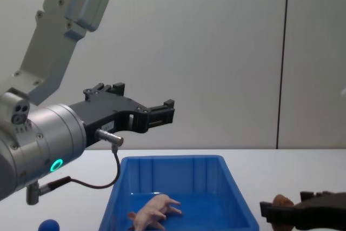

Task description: Pick up the two dolls from the table and place them into the box.

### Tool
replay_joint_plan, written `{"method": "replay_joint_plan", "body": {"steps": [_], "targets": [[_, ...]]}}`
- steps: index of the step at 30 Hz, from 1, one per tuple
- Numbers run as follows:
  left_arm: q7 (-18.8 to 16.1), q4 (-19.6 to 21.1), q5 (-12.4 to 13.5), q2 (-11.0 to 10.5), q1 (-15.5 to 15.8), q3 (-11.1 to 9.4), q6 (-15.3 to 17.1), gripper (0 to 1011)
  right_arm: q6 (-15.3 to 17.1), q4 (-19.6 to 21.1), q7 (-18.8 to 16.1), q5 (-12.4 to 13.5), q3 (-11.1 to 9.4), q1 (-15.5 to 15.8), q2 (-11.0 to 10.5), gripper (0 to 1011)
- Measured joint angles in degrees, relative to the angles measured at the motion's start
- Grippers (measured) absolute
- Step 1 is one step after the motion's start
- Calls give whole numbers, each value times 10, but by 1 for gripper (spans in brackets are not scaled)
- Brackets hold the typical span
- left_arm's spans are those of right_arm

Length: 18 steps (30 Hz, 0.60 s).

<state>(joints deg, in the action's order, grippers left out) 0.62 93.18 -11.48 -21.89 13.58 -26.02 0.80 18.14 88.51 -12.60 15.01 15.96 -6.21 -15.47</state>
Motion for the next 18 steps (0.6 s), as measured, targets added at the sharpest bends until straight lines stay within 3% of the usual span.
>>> {"method": "replay_joint_plan", "body": {"steps": [4, 7, 10, 11, 18], "targets": [[0, 0, 0, 0, 0, 0, 0, 1002, 3, -7, 4, 0, 1, -2, 3, 877], [0, 0, 0, 0, 0, 0, 0, 1002, 6, -14, 7, 0, 2, -3, 5, 754], [0, 0, 0, 0, 0, 0, 0, 1002, 7, -16, 9, 0, 2, -4, 6, 701], [0, 0, 0, 0, 0, 0, 0, 1002, 7, -18, 11, 0, 2, -4, 7, 629], [0, 0, 0, 0, 0, 0, 0, 1002, 8, -19, 19, 0, 3, -4, 9, 445]]}}
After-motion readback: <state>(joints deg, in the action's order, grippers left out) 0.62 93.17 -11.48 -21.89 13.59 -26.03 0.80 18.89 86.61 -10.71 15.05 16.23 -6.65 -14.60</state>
